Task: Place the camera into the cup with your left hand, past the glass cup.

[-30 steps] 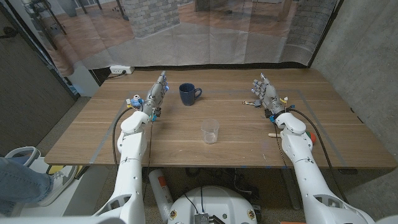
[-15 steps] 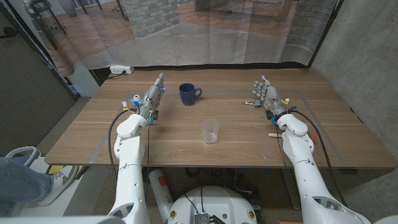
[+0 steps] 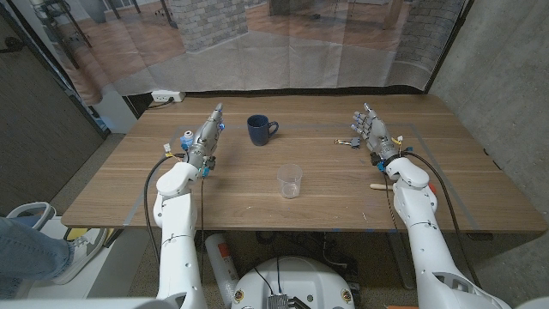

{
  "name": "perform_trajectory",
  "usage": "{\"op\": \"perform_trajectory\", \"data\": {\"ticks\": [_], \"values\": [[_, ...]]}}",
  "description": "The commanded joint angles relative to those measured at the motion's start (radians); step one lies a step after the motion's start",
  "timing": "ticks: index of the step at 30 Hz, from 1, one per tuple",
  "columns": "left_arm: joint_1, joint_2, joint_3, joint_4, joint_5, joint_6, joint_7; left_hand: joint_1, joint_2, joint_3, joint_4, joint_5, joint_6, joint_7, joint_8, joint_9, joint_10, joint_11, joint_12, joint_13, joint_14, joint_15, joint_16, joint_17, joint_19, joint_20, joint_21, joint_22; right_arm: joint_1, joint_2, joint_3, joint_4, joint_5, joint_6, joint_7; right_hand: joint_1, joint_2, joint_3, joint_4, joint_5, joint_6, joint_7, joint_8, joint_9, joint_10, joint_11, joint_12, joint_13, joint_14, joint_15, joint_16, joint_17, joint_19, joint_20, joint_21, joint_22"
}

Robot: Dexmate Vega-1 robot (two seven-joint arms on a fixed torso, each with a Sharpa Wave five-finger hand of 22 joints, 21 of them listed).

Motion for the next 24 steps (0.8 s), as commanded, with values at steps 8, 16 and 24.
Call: {"op": "perform_trajectory", "data": {"ticks": [8,16,24], "values": [[0.071,-0.026,-0.023,-0.106,0.038,0.001,0.016,0.017,0.002,0.002,-0.008,0.005,-0.035,0.001,0.001,0.002,-0.014,-0.002,0.003,0.005,-0.023,0.001,0.001,0.002,-0.068,-0.016,0.001,0.006,0.003,0.004,0.007,-0.006,-0.007,-0.007,0.007,0.01,0.009,0.0,0.0,0.005,0.0,-0.003,0.005,0.002,-0.001,-0.002,0.008,0.001,0.008,0.002,0.005,0.004,0.012,-0.04,-0.008,0.004],[0.082,-0.025,-0.034,-0.129,0.044,0.016,0.014,0.021,0.004,0.001,-0.01,0.006,-0.027,-0.001,0.001,0.002,-0.008,-0.005,0.003,0.005,-0.017,0.0,0.001,0.002,-0.065,-0.015,0.001,0.006,0.01,0.01,0.006,0.013,-0.007,-0.002,0.006,0.011,0.01,0.0,-0.001,0.006,0.001,-0.004,0.006,0.002,0.001,-0.003,0.008,0.001,0.01,0.002,0.005,0.004,0.015,-0.04,-0.01,0.004],[0.094,-0.022,-0.04,-0.159,0.063,0.03,0.017,0.024,0.005,0.001,-0.012,0.006,-0.02,-0.003,0.002,0.002,-0.004,-0.006,0.002,0.005,-0.015,-0.002,0.0,0.002,-0.064,-0.015,0.001,0.006,0.018,0.014,0.004,0.021,-0.018,0.002,-0.005,0.011,0.01,-0.001,-0.001,0.008,0.003,-0.005,0.007,0.002,0.003,-0.005,0.01,0.001,0.011,0.002,0.006,0.004,0.017,-0.039,-0.013,0.004]]}}
